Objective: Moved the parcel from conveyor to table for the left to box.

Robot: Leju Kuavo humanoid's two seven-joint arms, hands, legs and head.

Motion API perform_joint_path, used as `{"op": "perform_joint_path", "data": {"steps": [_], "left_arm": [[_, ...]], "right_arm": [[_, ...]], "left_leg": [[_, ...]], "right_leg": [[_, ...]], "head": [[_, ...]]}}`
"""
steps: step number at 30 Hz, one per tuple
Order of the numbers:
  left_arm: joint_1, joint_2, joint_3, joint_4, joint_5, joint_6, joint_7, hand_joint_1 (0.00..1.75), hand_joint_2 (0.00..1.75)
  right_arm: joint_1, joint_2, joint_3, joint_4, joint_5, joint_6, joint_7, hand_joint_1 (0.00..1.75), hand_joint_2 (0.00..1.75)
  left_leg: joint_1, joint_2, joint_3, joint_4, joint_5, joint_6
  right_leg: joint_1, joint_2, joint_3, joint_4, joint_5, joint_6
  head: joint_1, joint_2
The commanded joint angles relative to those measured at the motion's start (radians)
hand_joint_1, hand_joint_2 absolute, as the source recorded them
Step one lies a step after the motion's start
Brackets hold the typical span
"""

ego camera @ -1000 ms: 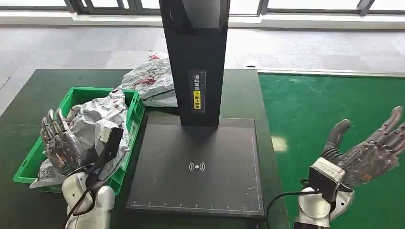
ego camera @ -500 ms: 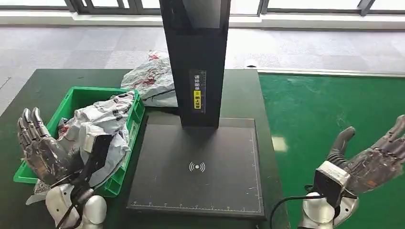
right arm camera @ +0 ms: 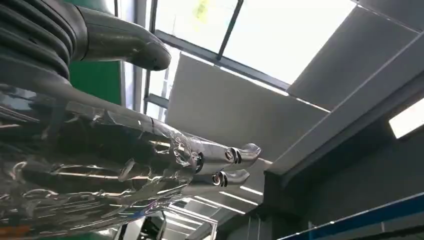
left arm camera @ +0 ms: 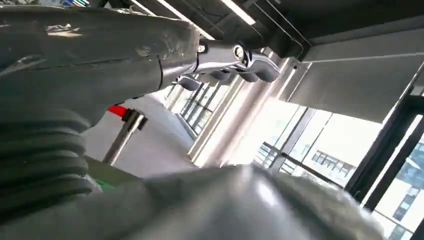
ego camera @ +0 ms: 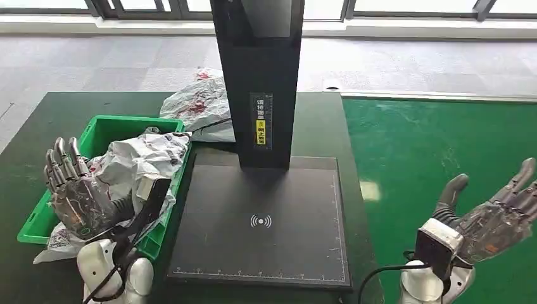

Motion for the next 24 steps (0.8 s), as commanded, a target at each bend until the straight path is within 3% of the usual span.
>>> {"op": "perform_joint_path", "data": {"steps": [1, 14, 19, 24], "left_arm": [[-0.067, -0.016, 0.003, 0.228, -0.04, -0.001, 0.014, 0.0, 1.75], [-0.106, -0.023, 0.023, 0.303, -0.04, -0.001, -0.004, 0.0, 1.75], [-0.028, -0.023, 0.009, 0.011, 0.101, -0.001, -0.09, 0.0, 1.75], [-0.026, -0.023, 0.012, -0.006, 0.105, -0.001, -0.092, 0.0, 1.75]], "right_arm": [[0.042, 0.039, -0.043, 0.007, -0.004, 0.002, 0.001, 0.0, 1.75], [0.048, 0.039, -0.059, 0.008, -0.006, 0.002, 0.001, 0.0, 1.75], [0.044, 0.039, -0.062, 0.02, -0.008, 0.002, 0.001, 0.0, 1.75], [0.044, 0.039, -0.062, 0.02, -0.008, 0.002, 0.001, 0.0, 1.75]], "left_leg": [[0.0, -0.004, 0.003, -0.003, 0.001, 0.0], [0.001, -0.004, 0.002, -0.002, 0.001, 0.0], [0.001, -0.002, 0.0, 0.0, 0.0, 0.0], [0.001, -0.001, 0.002, -0.001, 0.0, 0.0]], "right_leg": [[0.001, -0.007, 0.005, -0.003, 0.0, 0.0], [0.001, -0.007, 0.003, -0.002, -0.001, 0.0], [0.002, -0.005, 0.002, -0.001, -0.001, 0.0], [0.002, -0.004, 0.003, -0.002, -0.001, 0.0]], "head": [[0.0, 0.0], [0.0, 0.0], [0.0, 0.0], [0.0, 0.0]]}}
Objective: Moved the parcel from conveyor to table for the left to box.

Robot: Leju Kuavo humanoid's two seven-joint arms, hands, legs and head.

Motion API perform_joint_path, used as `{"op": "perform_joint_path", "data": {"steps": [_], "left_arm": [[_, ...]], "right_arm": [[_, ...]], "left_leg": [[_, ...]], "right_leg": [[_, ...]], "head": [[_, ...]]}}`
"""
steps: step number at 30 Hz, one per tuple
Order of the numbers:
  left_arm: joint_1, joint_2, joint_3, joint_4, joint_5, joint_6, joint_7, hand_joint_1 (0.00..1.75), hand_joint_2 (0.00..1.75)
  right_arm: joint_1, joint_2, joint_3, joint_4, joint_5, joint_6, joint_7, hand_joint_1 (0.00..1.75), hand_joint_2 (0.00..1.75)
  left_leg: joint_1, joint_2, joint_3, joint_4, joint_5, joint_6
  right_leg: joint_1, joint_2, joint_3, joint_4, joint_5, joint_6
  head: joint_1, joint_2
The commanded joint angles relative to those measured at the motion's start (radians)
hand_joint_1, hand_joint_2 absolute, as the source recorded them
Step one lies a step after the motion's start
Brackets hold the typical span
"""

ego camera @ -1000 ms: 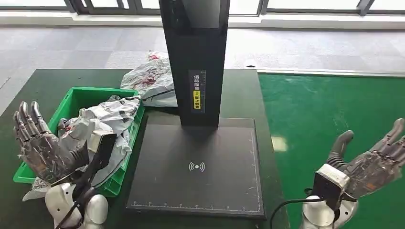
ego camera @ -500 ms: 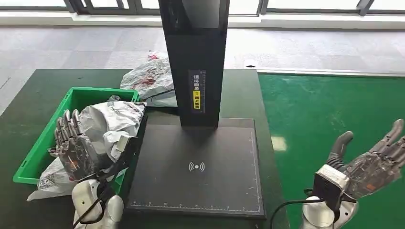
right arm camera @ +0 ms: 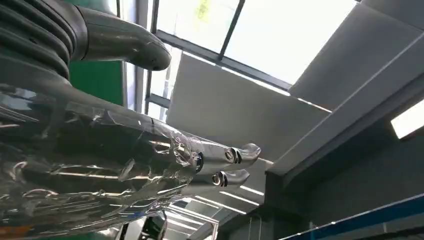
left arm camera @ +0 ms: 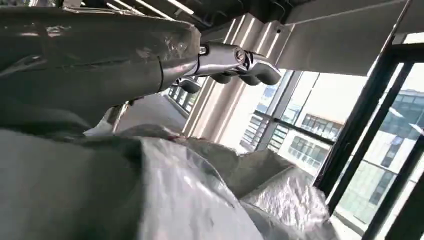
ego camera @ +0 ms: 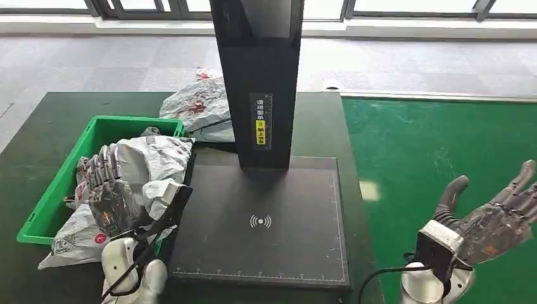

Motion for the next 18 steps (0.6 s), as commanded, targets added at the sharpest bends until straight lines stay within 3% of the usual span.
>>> {"op": "perform_joint_path", "data": {"steps": [1, 18], "left_arm": [[-0.007, -0.023, 0.012, -0.126, 0.03, -0.001, -0.014, 0.0, 1.75], [-0.007, -0.023, 0.012, -0.126, 0.03, -0.001, -0.014, 0.0, 1.75]], "right_arm": [[0.034, 0.039, -0.061, 0.024, -0.003, 0.002, 0.001, 0.0, 1.75], [0.034, 0.039, -0.061, 0.024, -0.003, 0.002, 0.001, 0.0, 1.75]], "left_leg": [[0.001, -0.003, 0.002, -0.002, 0.0, 0.0], [0.001, -0.002, 0.001, -0.001, 0.0, 0.0]], "right_leg": [[0.001, -0.005, 0.003, -0.002, -0.001, 0.0], [0.001, -0.004, 0.003, -0.002, -0.001, 0.0]], "head": [[0.0, 0.0], [0.0, 0.0]]}}
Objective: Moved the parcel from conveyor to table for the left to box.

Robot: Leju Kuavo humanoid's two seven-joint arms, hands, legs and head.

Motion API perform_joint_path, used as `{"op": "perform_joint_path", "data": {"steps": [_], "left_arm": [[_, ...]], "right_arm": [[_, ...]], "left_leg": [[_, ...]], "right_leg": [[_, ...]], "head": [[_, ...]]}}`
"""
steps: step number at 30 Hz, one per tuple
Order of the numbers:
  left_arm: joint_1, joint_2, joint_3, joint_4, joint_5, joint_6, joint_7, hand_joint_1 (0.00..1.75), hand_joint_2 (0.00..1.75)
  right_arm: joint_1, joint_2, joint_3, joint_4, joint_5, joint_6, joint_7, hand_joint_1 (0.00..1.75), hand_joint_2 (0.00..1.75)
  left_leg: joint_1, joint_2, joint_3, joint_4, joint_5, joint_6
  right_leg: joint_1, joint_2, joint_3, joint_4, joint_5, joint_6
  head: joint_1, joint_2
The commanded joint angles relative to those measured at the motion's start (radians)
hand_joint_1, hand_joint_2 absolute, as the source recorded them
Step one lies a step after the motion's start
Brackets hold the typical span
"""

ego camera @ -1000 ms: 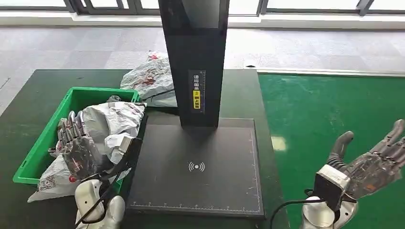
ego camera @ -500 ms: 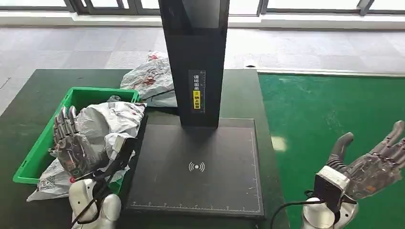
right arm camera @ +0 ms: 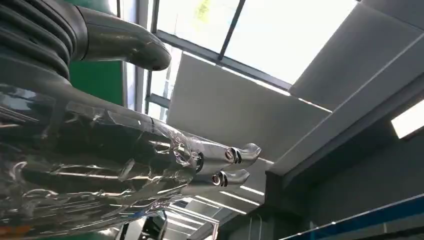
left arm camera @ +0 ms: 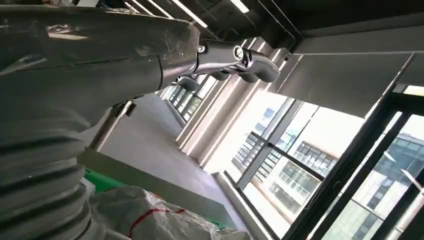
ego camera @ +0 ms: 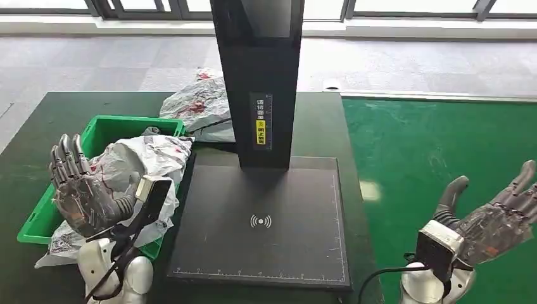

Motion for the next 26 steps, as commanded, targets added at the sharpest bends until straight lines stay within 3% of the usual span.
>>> {"op": "perform_joint_path", "data": {"steps": [1, 2, 8, 9, 17, 18, 19, 23, 24, 26], "left_arm": [[-0.009, -0.023, 0.023, -0.065, 0.026, -0.001, -0.01, 0.0, 1.75], [0.005, -0.023, 0.034, -0.153, 0.065, -0.001, -0.04, 0.0, 1.75], [0.015, -0.023, 0.051, -0.243, 0.125, -0.001, -0.089, 0.0, 1.75], [0.024, -0.023, 0.161, -0.427, 0.409, -0.001, -0.313, 0.0, 1.75], [0.012, -0.023, 0.217, -0.412, 0.503, -0.001, -0.378, 0.0, 1.75], [0.092, -0.023, -0.101, -0.349, 0.88, -0.001, -0.755, 0.0, 1.75], [0.093, -0.023, -0.174, -0.34, 1.126, -0.001, -0.773, 0.0, 1.75], [0.049, 0.06, -0.411, -0.26, 1.271, -0.01, -0.773, 0.0, 1.75], [0.036, 0.067, -0.428, -0.218, 1.314, -0.057, -0.773, 0.0, 1.75], [0.021, 0.02, -0.378, -0.119, 1.397, -0.301, -0.773, 0.0, 1.75]], "right_arm": [[0.033, 0.039, -0.061, 0.026, -0.003, 0.002, 0.001, 0.0, 1.75], [0.03, 0.039, -0.061, 0.029, -0.003, 0.002, 0.001, 0.0, 1.75], [0.027, 0.039, -0.059, 0.036, -0.003, 0.002, 0.001, 0.0, 1.75], [0.006, 0.039, -0.048, 0.069, -0.001, 0.002, 0.001, 0.0, 1.75], [0.001, 0.039, -0.04, 0.075, -0.002, 0.002, 0.001, 0.0, 1.75], [0.035, 0.039, 0.091, 0.084, -0.054, 0.002, 0.001, 0.0, 1.75], [0.047, 0.039, 0.144, 0.097, -0.059, 0.002, 0.001, 0.0, 1.75], [0.031, -0.023, 0.368, 0.232, -0.104, 0.004, 0.001, 0.0, 1.75], [0.021, -0.033, 0.403, 0.261, -0.112, 0.03, 0.001, 0.0, 1.75], [0.019, -0.041, 0.444, 0.266, -0.15, 0.146, 0.001, 0.0, 1.75]], "left_leg": [[0.001, -0.002, 0.001, -0.001, 0.0, 0.0], [0.001, -0.002, 0.002, -0.002, 0.0, 0.0], [0.001, -0.002, 0.003, -0.003, 0.0, 0.0], [0.001, 0.0, 0.002, -0.001, -0.001, 0.0], [0.001, 0.0, 0.002, -0.002, 0.0, 0.0], [0.001, 0.0, 0.002, -0.002, 0.0, 0.0], [0.0, 0.001, 0.003, -0.004, 0.0, 0.0], [0.002, -0.003, 0.001, -0.002, 0.0, 0.0], [0.001, -0.002, 0.003, -0.004, 0.001, 0.0], [0.001, 0.0, 0.004, -0.004, 0.001, 0.0]], "right_leg": [[0.001, -0.003, 0.002, -0.001, -0.001, 0.0], [0.001, -0.004, 0.003, -0.002, -0.001, 0.0], [0.001, -0.005, 0.005, -0.004, -0.001, 0.0], [0.002, -0.003, 0.003, -0.002, -0.001, 0.0], [0.002, -0.002, 0.003, -0.002, 0.0, -0.001], [0.002, -0.002, 0.003, -0.002, 0.0, -0.001], [0.002, -0.001, 0.004, -0.004, 0.001, -0.001], [0.003, -0.006, 0.004, -0.003, 0.0, 0.0], [0.002, -0.005, 0.006, -0.005, 0.001, 0.0], [0.002, -0.002, 0.006, -0.004, 0.001, 0.0]], "head": [[0.0, 0.0], [0.0, 0.0], [0.0, 0.0], [0.0, 0.0], [0.0, 0.0], [0.0, 0.0], [0.0, 0.0], [0.0, 0.0], [0.0, 0.0], [0.0, 0.0]]}}
